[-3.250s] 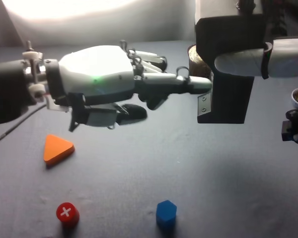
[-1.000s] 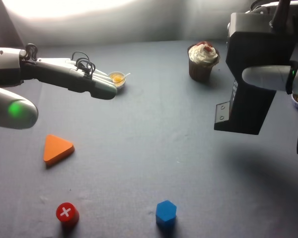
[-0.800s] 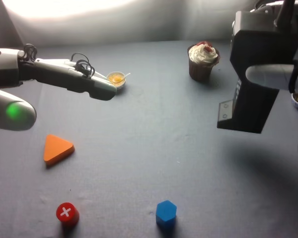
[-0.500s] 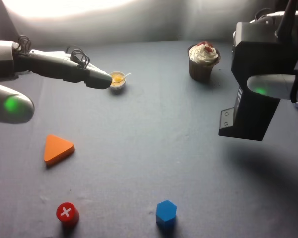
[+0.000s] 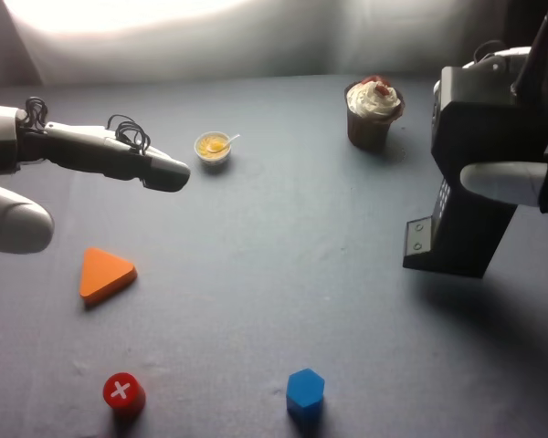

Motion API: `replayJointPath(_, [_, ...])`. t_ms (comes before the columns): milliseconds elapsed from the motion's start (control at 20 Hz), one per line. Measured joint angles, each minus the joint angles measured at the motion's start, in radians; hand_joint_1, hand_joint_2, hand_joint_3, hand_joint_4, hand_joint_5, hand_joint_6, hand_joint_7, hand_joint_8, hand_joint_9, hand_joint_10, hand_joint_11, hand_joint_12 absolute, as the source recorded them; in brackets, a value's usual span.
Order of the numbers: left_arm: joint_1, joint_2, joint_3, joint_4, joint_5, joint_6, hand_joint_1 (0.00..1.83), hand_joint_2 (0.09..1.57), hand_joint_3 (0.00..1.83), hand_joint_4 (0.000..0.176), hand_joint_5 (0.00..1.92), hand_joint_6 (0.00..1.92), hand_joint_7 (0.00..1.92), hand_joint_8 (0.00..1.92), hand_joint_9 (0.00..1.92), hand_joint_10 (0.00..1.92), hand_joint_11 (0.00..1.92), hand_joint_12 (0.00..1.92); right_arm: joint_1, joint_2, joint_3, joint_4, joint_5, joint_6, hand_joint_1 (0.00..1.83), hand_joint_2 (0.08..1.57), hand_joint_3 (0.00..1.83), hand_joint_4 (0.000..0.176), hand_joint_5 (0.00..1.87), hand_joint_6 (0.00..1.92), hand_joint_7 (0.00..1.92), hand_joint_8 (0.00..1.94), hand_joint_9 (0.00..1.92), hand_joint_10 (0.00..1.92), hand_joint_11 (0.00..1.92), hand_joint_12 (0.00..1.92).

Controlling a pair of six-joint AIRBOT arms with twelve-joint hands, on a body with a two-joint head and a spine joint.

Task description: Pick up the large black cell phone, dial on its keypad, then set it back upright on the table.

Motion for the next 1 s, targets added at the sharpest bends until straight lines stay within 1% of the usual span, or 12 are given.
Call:
replayJointPath(50, [0.019, 0.0, -0.011, -0.008, 0.0, -0.002, 0.07, 1.18, 0.0, 0.0, 0.26, 0.0, 0.31, 0.0, 0.22, 0.0, 0.0, 0.49, -0.004, -0.004, 0.001, 0.003, 0.002, 0.001, 1.36, 1.16, 0.0, 0.0, 0.83, 1.09, 0.84, 1.18, 0.89, 1.34, 0.8, 1.31])
replayJointPath(100, [0.042, 0.0, -0.022, -0.001, 0.0, -0.002, 0.08, 1.18, 0.0, 0.0, 0.26, 0.0, 0.31, 0.0, 0.21, 0.0, 0.0, 0.45, -0.011, -0.007, 0.005, 0.003, 0.009, 0.003, 1.37, 1.14, 0.0, 0.0, 0.87, 1.03, 0.89, 1.1, 0.91, 1.3, 0.83, 1.31])
replayJointPath(200, [0.083, 0.002, -0.046, 0.022, 0.003, -0.002, 0.07, 1.18, 0.0, 0.0, 0.25, 0.0, 0.3, 0.0, 0.22, 0.0, 0.0, 0.48, -0.019, -0.016, 0.013, 0.009, 0.016, 0.008, 1.37, 1.13, 0.0, 0.0, 0.9, 0.96, 0.91, 1.07, 0.94, 1.26, 0.86, 1.27])
replayJointPath(250, [0.093, 0.003, -0.056, 0.02, 0.005, -0.001, 0.09, 1.17, 0.0, 0.0, 0.25, 0.0, 0.3, 0.0, 0.22, 0.0, 0.0, 0.49, -0.022, -0.017, 0.016, 0.01, 0.021, 0.013, 1.46, 1.12, 0.0, 0.0, 0.91, 0.87, 0.89, 1.05, 0.95, 1.14, 0.83, 1.54])
replayJointPath(300, [0.102, 0.008, -0.069, 0.01, 0.005, -0.002, 0.08, 1.18, 0.0, 0.0, 0.25, 0.0, 0.29, 0.0, 0.22, 0.0, 0.0, 0.47, -0.027, -0.022, 0.024, 0.007, 0.028, 0.02, 1.39, 1.13, 0.0, 0.0, 0.91, 0.92, 0.9, 1.08, 0.94, 1.25, 0.84, 1.36])
replayJointPath(350, [0.109, 0.01, -0.072, -0.005, -0.003, -0.002, 0.12, 1.17, 0.0, 0.0, 0.26, 0.0, 0.29, 0.0, 0.21, 0.0, 0.0, 0.43, -0.029, -0.027, 0.029, 0.006, 0.027, 0.021, 1.38, 1.13, 0.0, 0.0, 0.92, 0.92, 0.89, 1.08, 0.93, 1.28, 0.87, 1.3])
replayJointPath(450, [0.122, 0.015, -0.072, -0.047, -0.004, -0.003, 0.11, 1.17, 0.0, 0.0, 0.27, 0.0, 0.29, 0.0, 0.21, 0.0, 0.0, 0.41, -0.033, -0.031, 0.04, 0.007, 0.031, 0.024, 1.37, 1.14, 0.0, 0.0, 0.89, 0.97, 0.89, 1.1, 0.9, 1.33, 0.83, 1.34])
replayJointPath(550, [0.13, 0.016, -0.062, -0.059, -0.007, -0.003, 0.11, 1.18, 0.0, 0.0, 0.26, 0.01, 0.27, 0.01, 0.19, 0.0, 0.0, 0.33, -0.036, -0.037, 0.047, 0.011, 0.035, 0.024, 1.37, 1.13, 0.0, 0.0, 0.91, 0.94, 0.9, 1.1, 0.92, 1.31, 0.87, 1.32])
replayJointPath(750, [0.142, 0.016, -0.049, -0.06, -0.007, -0.004, 0.06, 1.18, 0.0, 0.0, 0.26, 0.0, 0.28, 0.0, 0.2, 0.0, 0.0, 0.35, -0.052, -0.04, 0.048, 0.004, 0.046, 0.025, 1.37, 1.15, 0.0, 0.0, 0.87, 0.99, 0.86, 1.14, 0.91, 1.32, 0.87, 1.28])
replayJointPath(800, [0.147, 0.015, -0.044, -0.063, -0.012, -0.005, 0.04, 1.19, 0.0, 0.0, 0.23, 0.0, 0.25, 0.0, 0.16, 0.0, 0.0, 0.25, -0.052, -0.041, 0.048, 0.004, 0.044, 0.025, 1.37, 1.14, 0.0, 0.0, 0.89, 0.96, 0.88, 1.11, 0.92, 1.31, 0.88, 1.29])
replayJointPath(850, [0.158, 0.015, -0.036, -0.064, -0.012, -0.004, 0.1, 1.18, 0.0, 0.0, 0.27, 0.0, 0.27, 0.0, 0.19, 0.01, 0.0, 0.33, -0.052, -0.042, 0.048, 0.004, 0.045, 0.026, 1.37, 1.14, 0.0, 0.0, 0.9, 0.95, 0.88, 1.11, 0.91, 1.33, 0.87, 1.31])
replayJointPath(1000, [0.185, 0.014, -0.024, -0.078, -0.01, -0.005, 0.08, 1.18, 0.0, 0.0, 0.27, 0.0, 0.31, 0.01, 0.22, 0.01, 0.0, 0.45, -0.059, -0.042, 0.048, 0.006, 0.05, 0.026, 1.37, 1.14, 0.0, 0.0, 0.9, 0.96, 0.88, 1.11, 0.92, 1.31, 0.86, 1.31])
